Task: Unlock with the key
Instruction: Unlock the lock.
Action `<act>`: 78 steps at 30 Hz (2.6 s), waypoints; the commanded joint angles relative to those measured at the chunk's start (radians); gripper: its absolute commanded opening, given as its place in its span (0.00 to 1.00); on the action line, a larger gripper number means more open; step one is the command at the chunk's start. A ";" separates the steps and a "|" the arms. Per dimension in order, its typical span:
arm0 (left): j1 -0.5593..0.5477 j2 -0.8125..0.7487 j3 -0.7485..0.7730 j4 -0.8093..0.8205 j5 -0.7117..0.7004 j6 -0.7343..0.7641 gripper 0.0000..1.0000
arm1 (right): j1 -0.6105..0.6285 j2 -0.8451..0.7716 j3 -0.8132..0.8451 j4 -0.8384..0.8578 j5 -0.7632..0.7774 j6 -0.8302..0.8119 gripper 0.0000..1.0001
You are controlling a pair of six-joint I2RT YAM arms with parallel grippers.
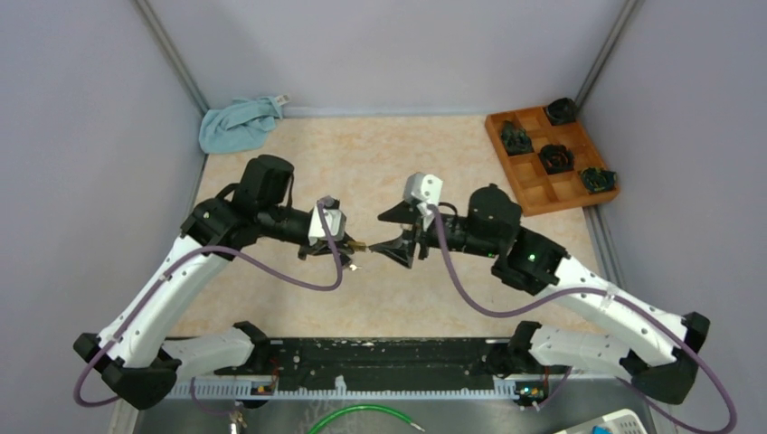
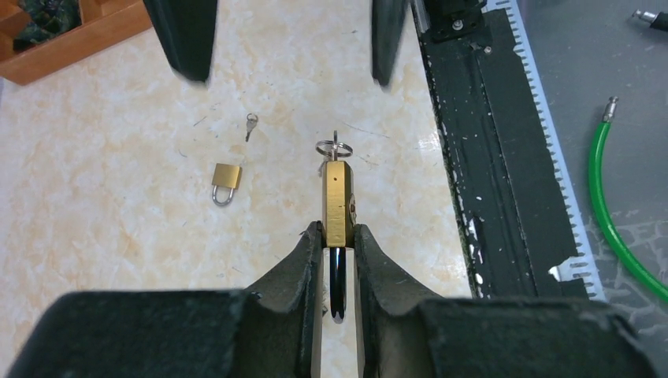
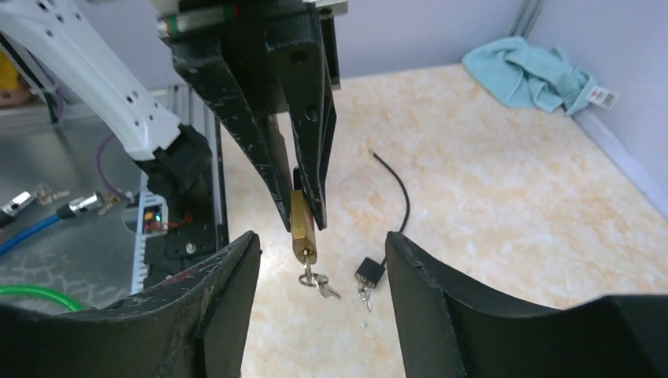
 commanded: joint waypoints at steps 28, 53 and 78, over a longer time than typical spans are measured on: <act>0.091 -0.052 -0.095 0.267 0.200 -0.376 0.00 | -0.148 0.087 -0.054 0.301 -0.331 0.331 0.42; 0.091 -0.029 -0.117 0.192 0.260 -0.297 0.17 | -0.071 0.163 0.097 -0.002 -0.291 0.169 0.00; 0.091 -0.045 -0.121 0.216 0.214 -0.357 0.00 | -0.187 0.055 0.060 -0.038 -0.406 0.215 0.26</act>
